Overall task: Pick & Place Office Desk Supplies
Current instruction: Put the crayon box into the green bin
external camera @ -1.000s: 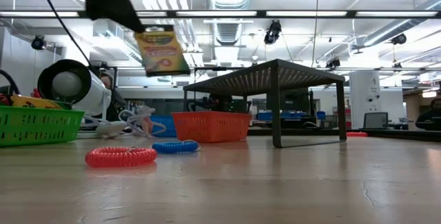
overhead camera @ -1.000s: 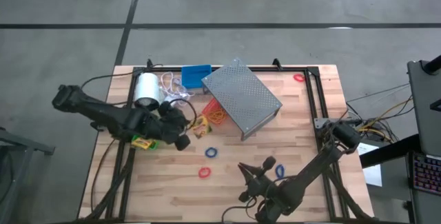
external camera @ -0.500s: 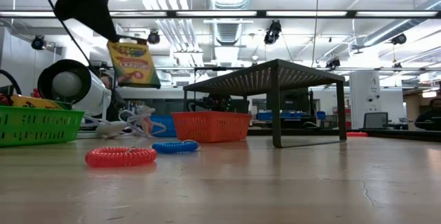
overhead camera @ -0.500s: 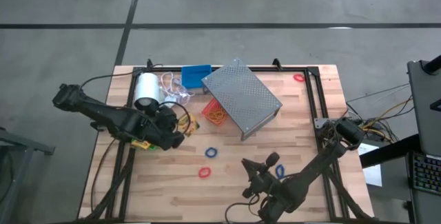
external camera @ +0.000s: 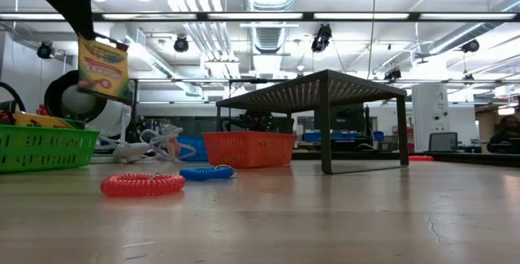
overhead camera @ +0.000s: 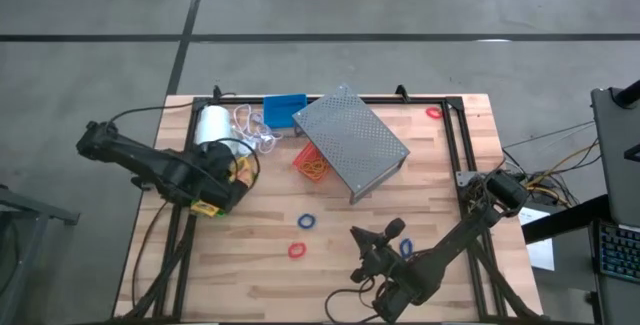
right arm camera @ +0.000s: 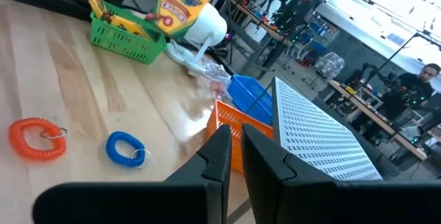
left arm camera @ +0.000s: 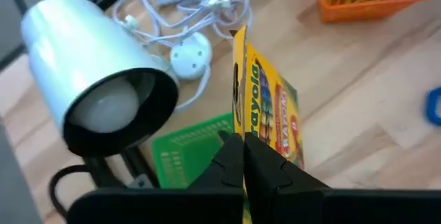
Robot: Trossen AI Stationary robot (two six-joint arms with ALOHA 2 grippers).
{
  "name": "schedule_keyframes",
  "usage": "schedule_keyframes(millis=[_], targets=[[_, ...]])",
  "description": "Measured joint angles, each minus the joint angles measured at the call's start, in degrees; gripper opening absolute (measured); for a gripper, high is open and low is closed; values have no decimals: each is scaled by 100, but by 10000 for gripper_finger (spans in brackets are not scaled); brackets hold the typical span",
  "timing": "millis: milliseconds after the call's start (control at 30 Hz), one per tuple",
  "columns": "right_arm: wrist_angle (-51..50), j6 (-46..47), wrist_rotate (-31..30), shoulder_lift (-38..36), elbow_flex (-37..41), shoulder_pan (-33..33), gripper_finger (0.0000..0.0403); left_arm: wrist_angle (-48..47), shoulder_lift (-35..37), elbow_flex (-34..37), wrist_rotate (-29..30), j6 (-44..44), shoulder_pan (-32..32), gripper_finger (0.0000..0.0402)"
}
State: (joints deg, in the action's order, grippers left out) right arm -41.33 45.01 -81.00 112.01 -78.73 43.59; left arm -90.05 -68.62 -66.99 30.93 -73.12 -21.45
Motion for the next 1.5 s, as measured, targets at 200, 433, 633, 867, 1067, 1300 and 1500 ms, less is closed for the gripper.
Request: schedule_keyframes(millis=[200, 433, 633, 867, 1067, 1300, 1500], targets=[[-31, 152, 5, 0, 54, 0, 31, 14, 54, -136, -439, 74, -14, 0], [-24, 158, 13, 2, 136, 0, 31, -1, 55, 0, -1061, 438, -9, 0], [-23, 217, 14, 2, 214, 0, 31, 1, 66, 28, -1063, 1187, -4, 0], [-27, 281, 11, 2, 300, -37, 31, 4, 66, 21, -1153, 2725, -4, 0], [-27, 304, 16, 2, 315, -95, 31, 3, 66, 21, -944, 3683, -11, 0], [-24, 304, 29, 4, 316, -94, 31, 3, 66, 19, -421, 4247, 8, 0], [-23, 304, 45, 4, 316, -94, 31, 3, 184, 17, -400, 5083, 21, 0]])
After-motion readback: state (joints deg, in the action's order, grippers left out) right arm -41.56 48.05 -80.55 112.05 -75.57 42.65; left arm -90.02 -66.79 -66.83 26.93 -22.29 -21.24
